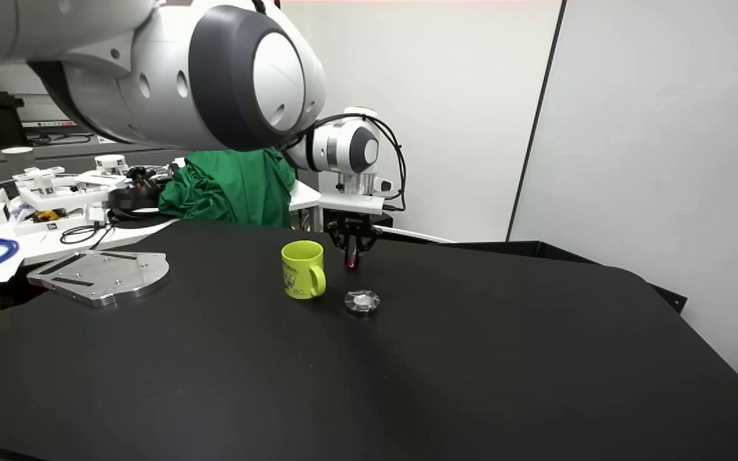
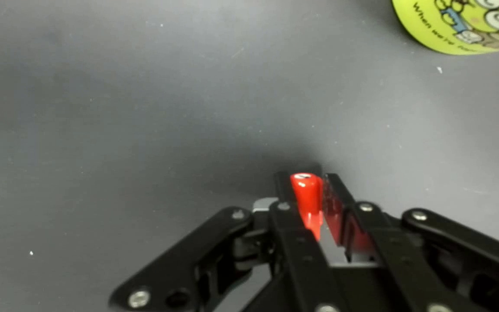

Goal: Put the red marker inside the yellow mug

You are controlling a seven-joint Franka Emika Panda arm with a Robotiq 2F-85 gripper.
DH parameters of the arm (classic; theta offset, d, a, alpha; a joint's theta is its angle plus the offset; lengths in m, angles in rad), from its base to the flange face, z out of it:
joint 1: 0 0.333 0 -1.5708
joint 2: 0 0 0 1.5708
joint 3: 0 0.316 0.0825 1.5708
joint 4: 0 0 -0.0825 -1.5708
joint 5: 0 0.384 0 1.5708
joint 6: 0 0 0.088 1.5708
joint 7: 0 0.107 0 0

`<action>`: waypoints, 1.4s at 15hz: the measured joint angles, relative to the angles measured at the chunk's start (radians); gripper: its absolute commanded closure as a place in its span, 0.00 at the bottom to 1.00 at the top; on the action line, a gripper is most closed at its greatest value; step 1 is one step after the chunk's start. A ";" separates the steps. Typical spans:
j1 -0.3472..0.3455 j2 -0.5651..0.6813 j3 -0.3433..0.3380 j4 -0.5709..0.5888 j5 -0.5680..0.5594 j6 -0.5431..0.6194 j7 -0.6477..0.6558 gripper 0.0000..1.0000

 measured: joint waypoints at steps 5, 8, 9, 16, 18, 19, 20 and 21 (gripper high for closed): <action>0.004 -0.005 0.000 0.044 0.000 -0.058 0.058 0.94; 0.015 -0.051 -0.006 0.096 -0.001 -0.167 0.139 0.94; 0.020 -0.076 -0.013 0.110 -0.001 -0.226 0.174 0.94; 0.015 -0.204 -0.022 0.205 0.006 -0.805 0.312 0.94; -0.003 -0.204 -0.009 0.219 0.040 -0.909 0.348 0.94; -0.015 -0.203 -0.002 0.215 0.066 -0.929 0.373 0.94; -0.028 -0.198 0.008 0.215 0.093 -0.947 0.402 0.94; -0.043 -0.188 0.019 0.219 0.123 -0.966 0.435 0.94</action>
